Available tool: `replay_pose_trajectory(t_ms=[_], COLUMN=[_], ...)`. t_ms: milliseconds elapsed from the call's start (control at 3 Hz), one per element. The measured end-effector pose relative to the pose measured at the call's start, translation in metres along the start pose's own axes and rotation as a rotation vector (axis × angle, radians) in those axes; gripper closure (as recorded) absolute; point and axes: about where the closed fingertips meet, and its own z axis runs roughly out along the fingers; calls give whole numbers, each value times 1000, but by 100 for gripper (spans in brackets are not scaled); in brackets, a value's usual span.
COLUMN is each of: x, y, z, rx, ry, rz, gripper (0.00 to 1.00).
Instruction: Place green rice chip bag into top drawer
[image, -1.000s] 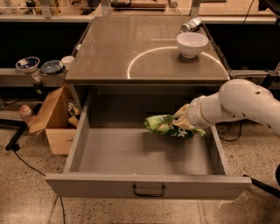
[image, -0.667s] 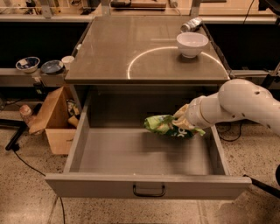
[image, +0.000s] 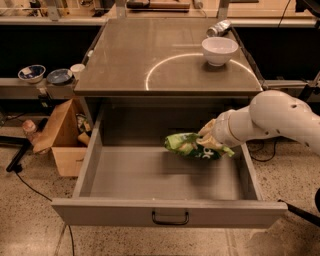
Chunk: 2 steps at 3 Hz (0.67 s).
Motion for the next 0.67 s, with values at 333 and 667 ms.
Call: replay_pose_trajectory(t_ms=[333,667], x=[0,0], y=[0,0], z=[0,0], rx=[0,0], ry=[0,0], rz=[0,0], gripper=[6,0])
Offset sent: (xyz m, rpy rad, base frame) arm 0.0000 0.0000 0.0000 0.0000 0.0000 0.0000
